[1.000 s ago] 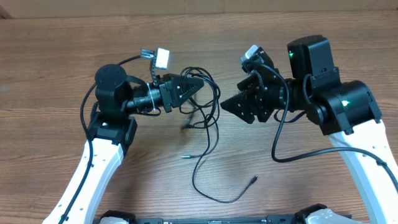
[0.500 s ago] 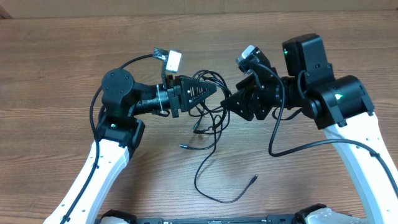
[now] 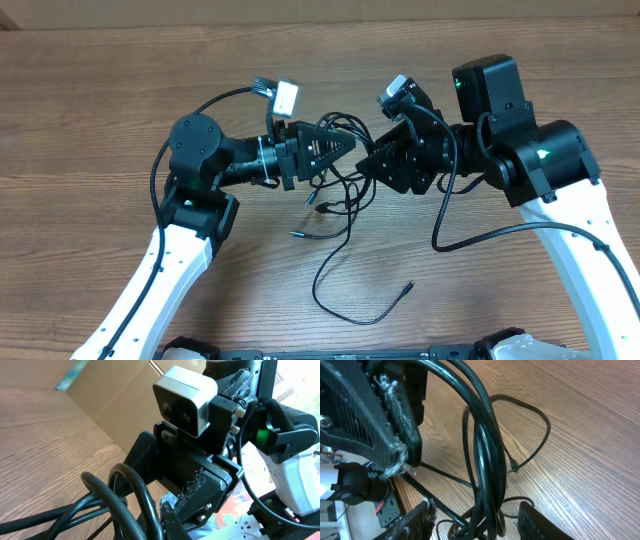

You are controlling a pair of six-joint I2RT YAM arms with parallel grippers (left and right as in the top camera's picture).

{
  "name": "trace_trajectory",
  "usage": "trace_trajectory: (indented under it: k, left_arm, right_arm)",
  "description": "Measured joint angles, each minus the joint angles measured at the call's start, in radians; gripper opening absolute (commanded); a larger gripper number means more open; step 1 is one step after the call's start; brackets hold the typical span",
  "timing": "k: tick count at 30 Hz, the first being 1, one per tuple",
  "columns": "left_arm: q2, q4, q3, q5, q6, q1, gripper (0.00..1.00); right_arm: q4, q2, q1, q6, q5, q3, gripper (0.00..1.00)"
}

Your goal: Untangle cables

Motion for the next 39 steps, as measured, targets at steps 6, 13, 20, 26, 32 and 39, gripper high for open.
trace_trajectory:
  k: [6, 13, 20, 26, 32, 39]
  left_arm:
    - [0.000, 0.001, 0.000, 0.000, 0.000, -0.002, 0.04]
    - [0.000, 0.001, 0.000, -0.018, 0.000, -0.002, 0.04]
    - [0.000, -0.183, 0.002, -0.112, 0.000, 0.026, 0.04]
    - [0.001, -0.435, 0.003, -0.219, 0.010, 0.056, 0.04]
    - [0.002, -0.494, 0.002, -0.233, 0.041, 0.058, 0.04]
    - [0.002, -0.390, 0.002, -0.159, 0.057, 0.058, 0.04]
  right_arm:
    - [0.000, 0.000, 0.000, -0.006, 0.000, 0.000, 0.19]
    - [-0.006, 0.000, 0.000, 0.001, 0.000, 0.000, 0.04]
    - [0.011, -0.002, -0.001, 0.000, -0.064, 0.000, 0.04]
    - [0.065, -0.073, 0.000, 0.000, -0.121, -0.001, 0.04]
    - [0.115, -0.187, 0.000, 0.029, -0.131, -0.001, 0.04]
    - [0.033, -0.183, 0.000, 0.149, 0.133, -0.001, 0.42]
